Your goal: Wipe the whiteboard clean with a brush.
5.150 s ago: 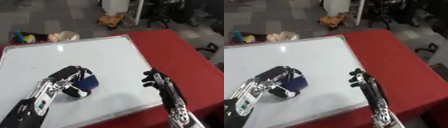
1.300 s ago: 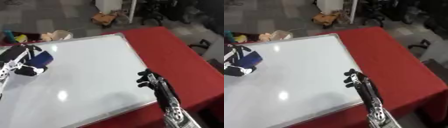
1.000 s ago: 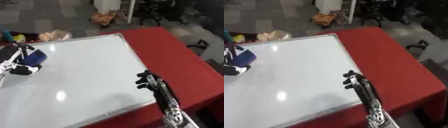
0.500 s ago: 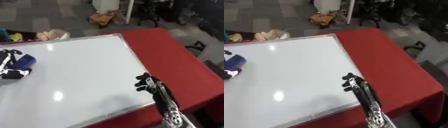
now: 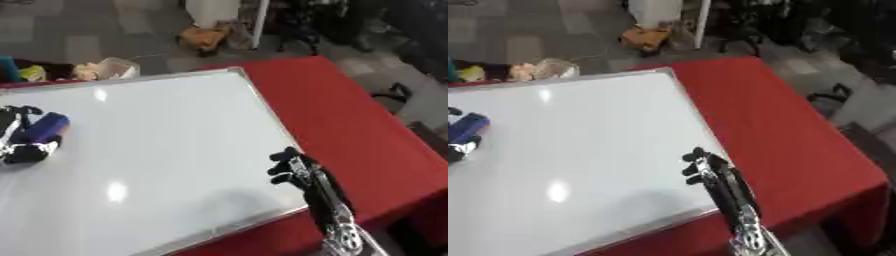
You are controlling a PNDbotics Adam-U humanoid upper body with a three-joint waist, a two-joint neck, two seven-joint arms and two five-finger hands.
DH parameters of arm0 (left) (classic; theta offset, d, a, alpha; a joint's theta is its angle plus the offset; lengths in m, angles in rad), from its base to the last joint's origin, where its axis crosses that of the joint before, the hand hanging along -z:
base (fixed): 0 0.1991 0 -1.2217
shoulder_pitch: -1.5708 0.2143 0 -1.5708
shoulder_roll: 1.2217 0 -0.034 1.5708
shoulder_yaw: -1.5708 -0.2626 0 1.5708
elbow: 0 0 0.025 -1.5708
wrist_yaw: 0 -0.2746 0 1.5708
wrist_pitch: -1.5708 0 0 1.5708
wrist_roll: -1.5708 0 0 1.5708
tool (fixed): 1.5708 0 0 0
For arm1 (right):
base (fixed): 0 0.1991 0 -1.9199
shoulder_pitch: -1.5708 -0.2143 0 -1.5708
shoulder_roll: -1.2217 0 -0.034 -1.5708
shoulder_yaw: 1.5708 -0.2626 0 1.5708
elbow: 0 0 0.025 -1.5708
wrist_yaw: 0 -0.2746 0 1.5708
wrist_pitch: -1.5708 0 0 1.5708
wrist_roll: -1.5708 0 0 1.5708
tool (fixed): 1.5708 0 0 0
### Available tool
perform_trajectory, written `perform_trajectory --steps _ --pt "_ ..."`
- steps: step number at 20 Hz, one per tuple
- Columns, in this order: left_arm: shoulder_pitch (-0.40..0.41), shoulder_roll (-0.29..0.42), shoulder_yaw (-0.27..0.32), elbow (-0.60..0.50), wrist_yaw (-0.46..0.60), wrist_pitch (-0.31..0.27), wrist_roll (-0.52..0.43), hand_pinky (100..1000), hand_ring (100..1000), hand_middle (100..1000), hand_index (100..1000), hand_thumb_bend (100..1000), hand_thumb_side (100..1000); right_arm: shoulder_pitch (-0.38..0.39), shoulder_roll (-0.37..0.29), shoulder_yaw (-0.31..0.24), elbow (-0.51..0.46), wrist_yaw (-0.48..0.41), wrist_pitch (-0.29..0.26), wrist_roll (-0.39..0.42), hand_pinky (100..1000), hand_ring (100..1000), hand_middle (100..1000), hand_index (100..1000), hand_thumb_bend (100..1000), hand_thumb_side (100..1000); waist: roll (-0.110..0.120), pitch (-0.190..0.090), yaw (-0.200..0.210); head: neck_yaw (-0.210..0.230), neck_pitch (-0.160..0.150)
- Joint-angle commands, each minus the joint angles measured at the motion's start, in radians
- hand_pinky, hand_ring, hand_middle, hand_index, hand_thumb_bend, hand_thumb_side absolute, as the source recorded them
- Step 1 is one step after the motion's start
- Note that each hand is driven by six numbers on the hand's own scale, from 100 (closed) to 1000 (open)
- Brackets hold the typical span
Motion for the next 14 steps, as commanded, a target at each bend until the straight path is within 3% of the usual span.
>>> perform_trajectory --steps 1,7,14 --pt "-0.011 0.024 -0.007 -0.041 0.003 -0.015 0.005 507 507 537 853 669 446 -0.008 -0.007 -0.004 -0.008 0.005 -0.003 0.005 601 636 481 684 100 865 0.004 -0.011 0.002 -0.004 0.001" --pt "-0.001 0.026 -0.022 -0.087 0.015 -0.032 0.018 522 531 554 846 667 427 -0.006 -0.008 -0.006 -0.009 0.005 -0.003 0.005 601 636 481 684 100 865 0.003 -0.013 0.003 -0.006 0.002" --pt "0.005 0.024 -0.038 -0.097 0.011 -0.048 0.008 523 541 557 793 573 344 -0.008 -0.008 -0.006 -0.008 0.004 -0.003 0.006 602 636 481 684 100 865 0.003 -0.013 0.005 -0.009 0.004"
